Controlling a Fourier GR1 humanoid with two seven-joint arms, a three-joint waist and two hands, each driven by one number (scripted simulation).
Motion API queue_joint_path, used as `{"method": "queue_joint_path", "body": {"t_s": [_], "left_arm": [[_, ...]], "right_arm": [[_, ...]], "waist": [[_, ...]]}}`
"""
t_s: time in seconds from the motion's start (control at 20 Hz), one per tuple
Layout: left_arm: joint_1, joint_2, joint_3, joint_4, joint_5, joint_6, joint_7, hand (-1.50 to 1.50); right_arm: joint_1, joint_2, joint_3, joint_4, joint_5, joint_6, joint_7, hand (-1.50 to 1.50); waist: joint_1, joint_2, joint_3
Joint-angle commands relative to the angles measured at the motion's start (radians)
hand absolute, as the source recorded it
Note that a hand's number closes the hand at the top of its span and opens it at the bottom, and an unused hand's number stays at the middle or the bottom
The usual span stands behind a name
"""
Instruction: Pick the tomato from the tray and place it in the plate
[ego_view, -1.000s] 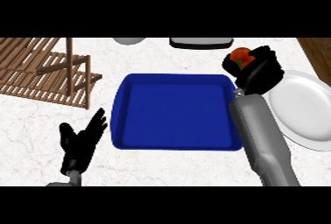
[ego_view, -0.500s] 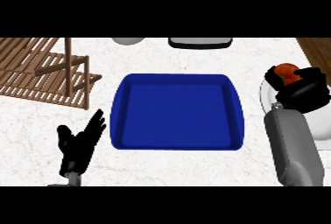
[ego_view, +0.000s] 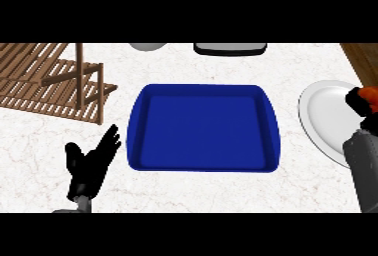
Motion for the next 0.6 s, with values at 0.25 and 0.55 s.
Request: {"method": "queue_joint_path", "body": {"t_s": [0.25,0.55], "left_arm": [[-0.055,-0.009,0.012,0.012,0.01,0.003,0.033,0.0],[-0.009,-0.003,-0.001,-0.003,-0.004,-0.003,0.014,0.0]], "right_arm": [[-0.018,-0.114,-0.026,0.18,-0.384,0.276,-0.13,-1.5],[0.02,-0.086,-0.106,0.157,-0.67,0.271,-0.533,-1.5]], "waist": [[0.006,0.006,0.003],[0.012,0.006,0.005]]}}
